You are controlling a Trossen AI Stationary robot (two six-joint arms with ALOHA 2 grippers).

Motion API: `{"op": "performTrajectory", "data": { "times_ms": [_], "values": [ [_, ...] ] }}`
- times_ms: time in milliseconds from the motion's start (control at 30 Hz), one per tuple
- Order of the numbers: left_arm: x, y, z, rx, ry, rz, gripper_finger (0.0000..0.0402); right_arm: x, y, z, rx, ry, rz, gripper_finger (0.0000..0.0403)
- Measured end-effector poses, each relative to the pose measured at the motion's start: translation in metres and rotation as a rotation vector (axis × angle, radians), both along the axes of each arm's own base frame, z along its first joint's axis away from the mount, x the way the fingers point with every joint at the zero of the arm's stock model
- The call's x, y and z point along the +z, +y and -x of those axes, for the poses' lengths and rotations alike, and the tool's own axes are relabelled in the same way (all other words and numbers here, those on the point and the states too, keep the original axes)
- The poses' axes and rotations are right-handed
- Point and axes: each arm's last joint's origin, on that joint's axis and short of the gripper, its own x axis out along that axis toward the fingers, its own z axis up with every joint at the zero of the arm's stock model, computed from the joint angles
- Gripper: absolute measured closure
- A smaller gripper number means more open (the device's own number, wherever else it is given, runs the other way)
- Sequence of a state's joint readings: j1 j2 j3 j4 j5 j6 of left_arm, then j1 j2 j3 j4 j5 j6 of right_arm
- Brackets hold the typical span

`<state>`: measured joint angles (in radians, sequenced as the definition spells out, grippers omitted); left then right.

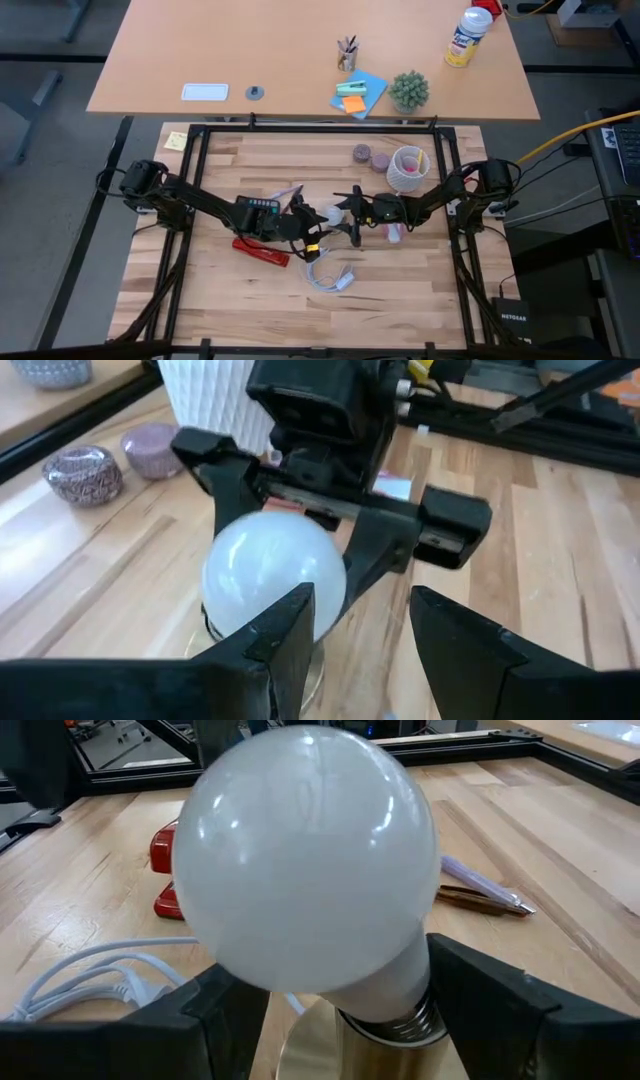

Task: Screw lightbulb
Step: Insert the white lightbulb into the golden lamp

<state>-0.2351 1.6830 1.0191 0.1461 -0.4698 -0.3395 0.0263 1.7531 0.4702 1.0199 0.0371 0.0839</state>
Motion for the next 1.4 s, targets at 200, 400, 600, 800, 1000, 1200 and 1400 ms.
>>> {"op": "performTrajectory", "data": {
  "times_ms": [200,400,600,800,1000,1200,1400],
  "values": [
    [-0.001,0.006,-0.002,0.017,0.0,0.001,0.0243,0.0,0.0,0.0,-0.004,0.0,0.001,0.0139],
    [0.001,0.011,-0.004,0.034,-0.022,0.0,0.0243,0.0,0.0,0.0,-0.003,0.0,0.001,0.0139],
    [0.001,0.018,-0.005,0.054,-0.025,0.004,0.0243,0.0,0.0,0.0,-0.004,0.001,0.001,0.0139],
    [0.001,0.019,-0.005,0.068,-0.026,-0.001,0.0243,0.0,0.0,0.0,-0.004,0.001,0.001,0.0139],
    [0.001,0.02,-0.005,0.099,-0.029,-0.018,0.0243,0.0,-0.001,0.0,-0.015,0.001,0.004,0.0139],
    [0.001,0.022,-0.005,0.114,-0.028,-0.025,0.0243,0.0,-0.002,0.0,-0.053,0.0,0.016,0.0139],
    [0.001,0.027,-0.006,0.128,-0.03,-0.023,0.0243,0.0,-0.002,0.0,-0.062,0.0,0.019,0.0139]
  ]
}}
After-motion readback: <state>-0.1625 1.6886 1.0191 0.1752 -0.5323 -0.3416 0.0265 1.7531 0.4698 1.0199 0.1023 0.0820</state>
